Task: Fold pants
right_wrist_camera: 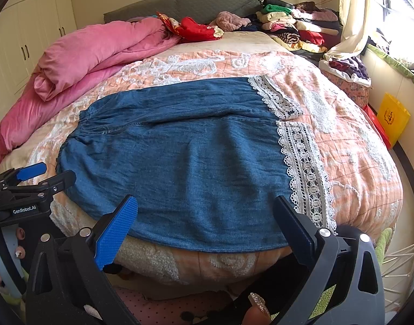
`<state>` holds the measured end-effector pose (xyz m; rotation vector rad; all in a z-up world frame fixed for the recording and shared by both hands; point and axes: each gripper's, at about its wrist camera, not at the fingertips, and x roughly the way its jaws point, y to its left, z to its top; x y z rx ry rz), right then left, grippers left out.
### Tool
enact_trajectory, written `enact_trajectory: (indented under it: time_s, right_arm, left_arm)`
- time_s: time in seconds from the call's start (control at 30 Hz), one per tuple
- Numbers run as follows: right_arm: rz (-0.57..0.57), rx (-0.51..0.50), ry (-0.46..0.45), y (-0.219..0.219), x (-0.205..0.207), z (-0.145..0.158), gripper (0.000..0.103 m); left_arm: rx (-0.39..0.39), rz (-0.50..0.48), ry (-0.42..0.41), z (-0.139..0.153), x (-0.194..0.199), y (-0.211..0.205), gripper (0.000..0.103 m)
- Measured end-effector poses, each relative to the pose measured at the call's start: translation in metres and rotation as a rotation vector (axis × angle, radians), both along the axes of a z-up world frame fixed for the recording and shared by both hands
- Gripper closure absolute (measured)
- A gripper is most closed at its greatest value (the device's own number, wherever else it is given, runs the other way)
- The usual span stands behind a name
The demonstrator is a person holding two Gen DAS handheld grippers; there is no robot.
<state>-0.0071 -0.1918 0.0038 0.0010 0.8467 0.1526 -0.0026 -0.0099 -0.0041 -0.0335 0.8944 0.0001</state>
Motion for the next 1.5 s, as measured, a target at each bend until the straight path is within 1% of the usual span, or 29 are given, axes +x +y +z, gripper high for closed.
enact_trajectory:
  time_s: [0.27, 0.37, 0.57, 0.67, 0.8, 0.9, 1.07, 1.13, 1.2, 1.33, 1.43, 1.5]
  right_arm:
    - [0.003, -0.009, -0.001, 0.002, 0.003, -0.001, 0.004]
    - [0.013, -0.014, -0.002, 0.004, 0.007, -0.001, 0.004]
    - [0.053, -0.019, 0.005, 0.015, 0.027, 0.002, 0.004]
    - [0.089, -0.017, 0.017, 0.023, 0.044, 0.002, 0.004]
    - [0.133, -0.044, 0.007, 0.038, 0.068, 0.005, 0.004]
    - [0.164, -0.042, 0.012, 0.049, 0.091, 0.007, 0.004]
    - [0.233, -0.104, -0.019, 0.077, 0.126, 0.010, 0.004]
    - [0.246, -0.130, -0.019, 0.087, 0.140, 0.009, 0.004]
    - [0.273, -0.136, -0.015, 0.095, 0.155, 0.007, 0.004]
    - [0.313, -0.178, -0.004, 0.116, 0.187, 0.002, 0.004]
    - [0.340, -0.192, 0.002, 0.129, 0.210, -0.005, 0.004]
    - [0.355, -0.192, 0.022, 0.137, 0.227, -0.011, 0.004]
  left_arm:
    - [-0.006, 0.002, 0.001, 0.000, 0.002, 0.001, 0.009]
    - [-0.015, 0.016, 0.001, 0.000, 0.006, 0.005, 0.009]
    - [-0.032, 0.048, 0.005, -0.002, 0.021, 0.029, 0.009]
    - [-0.043, 0.058, 0.014, -0.003, 0.033, 0.042, 0.009]
    - [-0.057, 0.086, 0.025, -0.004, 0.052, 0.063, 0.009]
    - [-0.081, 0.091, 0.031, -0.002, 0.066, 0.077, 0.009]
    - [-0.096, 0.110, 0.032, 0.000, 0.093, 0.099, 0.009]
    - [-0.090, 0.128, 0.040, -0.001, 0.104, 0.108, 0.009]
    - [-0.100, 0.126, 0.041, -0.002, 0.116, 0.117, 0.009]
    - [-0.075, 0.147, 0.048, -0.005, 0.137, 0.134, 0.009]
    - [-0.069, 0.173, 0.059, -0.010, 0.157, 0.152, 0.009]
    - [-0.046, 0.181, 0.052, -0.014, 0.169, 0.159, 0.009]
